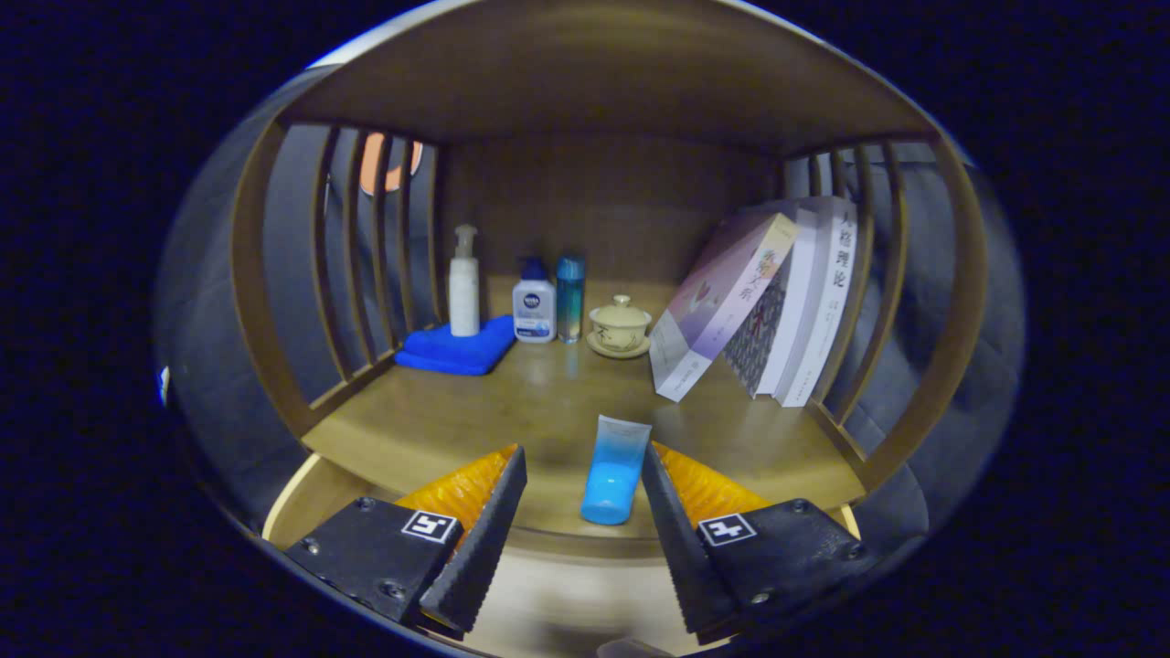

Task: Pull open the drawer, take out the items inside it, and place them on the countertop above the cabinet.

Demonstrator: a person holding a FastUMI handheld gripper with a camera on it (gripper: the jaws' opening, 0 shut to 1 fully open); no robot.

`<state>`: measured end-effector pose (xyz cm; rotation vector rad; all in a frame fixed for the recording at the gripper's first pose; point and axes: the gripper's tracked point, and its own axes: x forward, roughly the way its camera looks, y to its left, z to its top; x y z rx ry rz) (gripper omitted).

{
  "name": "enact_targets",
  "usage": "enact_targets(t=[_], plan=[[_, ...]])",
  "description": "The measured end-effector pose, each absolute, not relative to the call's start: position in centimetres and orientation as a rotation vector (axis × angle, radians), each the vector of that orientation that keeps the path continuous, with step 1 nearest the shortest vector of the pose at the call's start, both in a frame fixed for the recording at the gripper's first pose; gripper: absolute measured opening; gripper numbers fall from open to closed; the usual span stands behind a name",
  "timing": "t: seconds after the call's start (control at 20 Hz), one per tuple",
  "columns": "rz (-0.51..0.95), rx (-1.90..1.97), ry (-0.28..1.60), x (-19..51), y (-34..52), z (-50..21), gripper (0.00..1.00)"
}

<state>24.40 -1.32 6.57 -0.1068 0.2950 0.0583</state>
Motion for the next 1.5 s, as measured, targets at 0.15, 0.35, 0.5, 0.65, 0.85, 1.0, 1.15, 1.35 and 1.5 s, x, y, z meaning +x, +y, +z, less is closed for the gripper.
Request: enact_targets(t=[0.15,0.35,0.5,0.65,0.85,1.0,1.15,1.35,1.5], plan=[[0.022,-0.092,0.167,20.7,-2.8,8.1,0.89],[0.002,-0.065,0.025,15.3,-3.8,8.3,0.96],[-0.052,-0.098,-0.054,11.9,-5.0,7.7,1.0],[-0.101,-0.053,-0.064,8.8,-6.7,6.4,1.0],[-0.229,-0.08,-0.101,6.4,-11.5,4.8,1.0],[-0.259,-0.104,-0.059,4.9,-12.8,1.9,1.0],[-0.223,-0.07,0.001,3.6,-11.9,-2.4,1.0],[-0.217,-0.049,-0.052,3.3,-10.9,-2.9,0.99],[-0.149,-0.035,-0.034,1.9,-8.6,-3.0,1.0]])
